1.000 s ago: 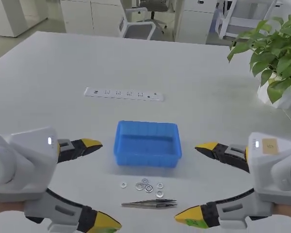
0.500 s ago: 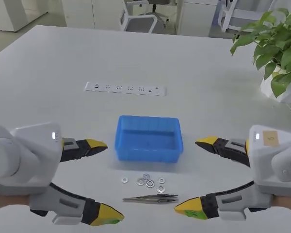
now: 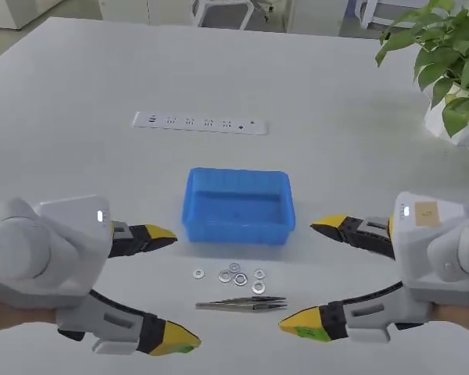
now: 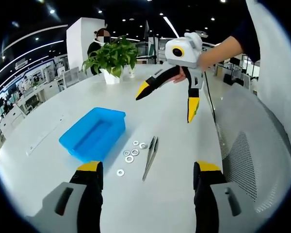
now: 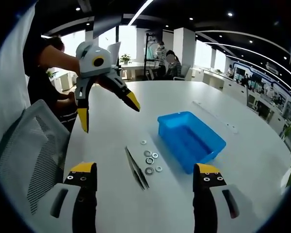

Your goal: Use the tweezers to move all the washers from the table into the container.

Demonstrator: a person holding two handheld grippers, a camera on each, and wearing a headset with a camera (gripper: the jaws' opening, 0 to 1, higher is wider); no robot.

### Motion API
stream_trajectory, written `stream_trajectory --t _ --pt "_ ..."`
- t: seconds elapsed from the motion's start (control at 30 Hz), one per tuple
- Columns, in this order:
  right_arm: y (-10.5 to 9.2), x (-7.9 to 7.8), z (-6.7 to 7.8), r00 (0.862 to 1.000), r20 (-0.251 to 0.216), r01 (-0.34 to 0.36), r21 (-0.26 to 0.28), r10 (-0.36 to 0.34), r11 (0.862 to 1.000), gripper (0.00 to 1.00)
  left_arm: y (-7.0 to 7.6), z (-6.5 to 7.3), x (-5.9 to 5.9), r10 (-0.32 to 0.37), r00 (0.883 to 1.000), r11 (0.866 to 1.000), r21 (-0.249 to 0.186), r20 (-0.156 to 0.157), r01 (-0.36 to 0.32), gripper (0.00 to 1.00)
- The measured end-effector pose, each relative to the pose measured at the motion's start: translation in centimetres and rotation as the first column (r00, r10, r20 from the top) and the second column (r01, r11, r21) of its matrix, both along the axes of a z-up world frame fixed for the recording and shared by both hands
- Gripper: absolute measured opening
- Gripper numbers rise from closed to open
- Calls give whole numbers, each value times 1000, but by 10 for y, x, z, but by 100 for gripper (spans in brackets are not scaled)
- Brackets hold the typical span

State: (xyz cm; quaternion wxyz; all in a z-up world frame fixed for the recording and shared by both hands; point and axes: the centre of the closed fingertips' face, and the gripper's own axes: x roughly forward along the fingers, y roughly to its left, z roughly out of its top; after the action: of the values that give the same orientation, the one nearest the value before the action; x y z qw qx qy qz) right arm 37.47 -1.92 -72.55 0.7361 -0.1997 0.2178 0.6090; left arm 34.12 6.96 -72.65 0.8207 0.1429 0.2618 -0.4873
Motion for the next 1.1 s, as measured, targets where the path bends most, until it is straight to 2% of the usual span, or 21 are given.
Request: stream_trajectory --t 0.03,0.1,0.17,0.3,0.43,0.53,0.73,0.8,0.9,0.93,0.97,1.0,1.1 --pt "1 -1 -3 1000 -4 -2 -5 2 1000 79 -1 -2 1 11 1000 1000 -9 -14 -12 81" --pt "4 -3 -9 1000 -19 -15 -9 15 1000 77 -2 -6 6 11 1000 1000 -7 -14 -11 78" --pt "7 -4 -17 999 -24 -22 -28 21 999 74 -2 -16 9 12 1000 1000 21 -18 -11 76" --pt "12 -4 -29 998 -47 -39 -48 37 998 69 -3 -29 10 0 999 999 47 -37 2 75" --pt "16 -4 -38 997 -65 -52 -66 48 996 61 -4 -38 12 9 999 999 51 -51 -6 70" --pt "16 -5 -48 995 -78 -68 -98 60 993 55 -5 -45 13 13 999 998 66 -52 -10 66" --pt "13 -2 -70 993 -112 -58 -187 38 981 41 -8 -55 13 7 997 997 74 -75 -1 67" --pt "16 -1 -73 992 -125 -52 -182 29 982 36 -9 -58 15 12 996 998 66 -86 -6 66" --pt "19 -1 -75 991 -130 -51 -183 27 982 33 -10 -62 14 2 996 998 69 -92 4 64" --pt "19 -2 -75 990 -136 -52 -183 27 982 32 -11 -63 14 1 996 997 73 -90 6 61" --pt "20 -3 -76 989 -148 -55 -186 28 981 30 -11 -64 15 -5 997 997 78 -73 11 57" --pt "21 -3 -77 988 -149 -57 -187 29 981 29 -11 -65 15 -7 997 997 79 -74 13 55" --pt "24 -6 -78 986 -165 -69 -181 39 981 27 -14 -71 13 -18 995 996 80 -99 26 54"
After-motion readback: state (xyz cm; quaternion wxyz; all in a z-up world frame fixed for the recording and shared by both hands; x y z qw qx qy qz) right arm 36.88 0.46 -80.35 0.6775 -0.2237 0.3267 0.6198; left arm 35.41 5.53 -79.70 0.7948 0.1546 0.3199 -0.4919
